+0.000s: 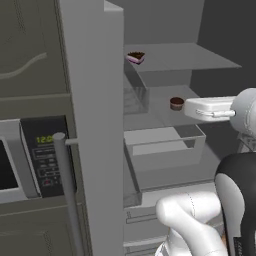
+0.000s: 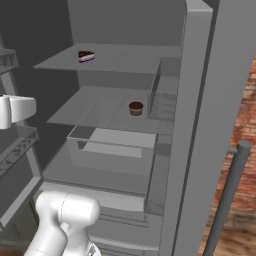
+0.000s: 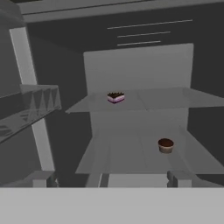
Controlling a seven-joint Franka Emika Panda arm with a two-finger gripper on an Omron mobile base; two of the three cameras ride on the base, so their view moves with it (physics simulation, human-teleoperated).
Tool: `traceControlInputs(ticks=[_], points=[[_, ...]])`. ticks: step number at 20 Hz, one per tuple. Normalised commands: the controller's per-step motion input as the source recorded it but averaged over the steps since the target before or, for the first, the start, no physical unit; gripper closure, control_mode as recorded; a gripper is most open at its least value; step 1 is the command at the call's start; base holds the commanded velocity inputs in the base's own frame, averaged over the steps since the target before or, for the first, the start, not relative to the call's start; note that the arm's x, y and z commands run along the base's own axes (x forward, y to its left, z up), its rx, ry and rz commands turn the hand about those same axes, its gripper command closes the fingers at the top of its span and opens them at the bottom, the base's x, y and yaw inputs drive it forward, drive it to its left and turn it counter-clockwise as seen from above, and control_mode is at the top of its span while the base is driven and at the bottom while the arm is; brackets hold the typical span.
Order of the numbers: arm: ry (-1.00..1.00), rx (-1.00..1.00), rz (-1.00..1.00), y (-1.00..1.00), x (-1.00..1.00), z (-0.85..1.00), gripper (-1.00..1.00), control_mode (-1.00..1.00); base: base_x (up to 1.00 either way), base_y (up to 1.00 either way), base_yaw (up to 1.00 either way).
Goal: Take the cake and cupcake from the fridge and place them on the empty tray on the dining counter.
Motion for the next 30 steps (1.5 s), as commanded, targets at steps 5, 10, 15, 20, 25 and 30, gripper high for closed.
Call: traceControlInputs(ticks=[5,10,15,20,25,30], points=[[0.00,0.00,0.00,0.00,0.00,0.00,-1.00,1.00,0.30,-0.71,0.00],[0.00,0.00,0.00,0.00,0.00,0.00,-1.00,1.00,0.54,-0.44,-0.18],[0.00,0.00,0.00,0.00,0.00,0.00,-1.00,1.00,0.37,-0.55,-0.25],[0.00,0.00,0.00,0.00,0.00,0.00,-1.00,1.00,0.26,-0.64,-0.16],[0.27,0.15,-0.06,-0.77,0.28,0.00,-1.00,-1.00,0.00,0.00,0.00],[0.13,-0.06,-0.05,-0.22,0.33,-0.18,-1.00,-1.00,0.00,0.00,0.00]])
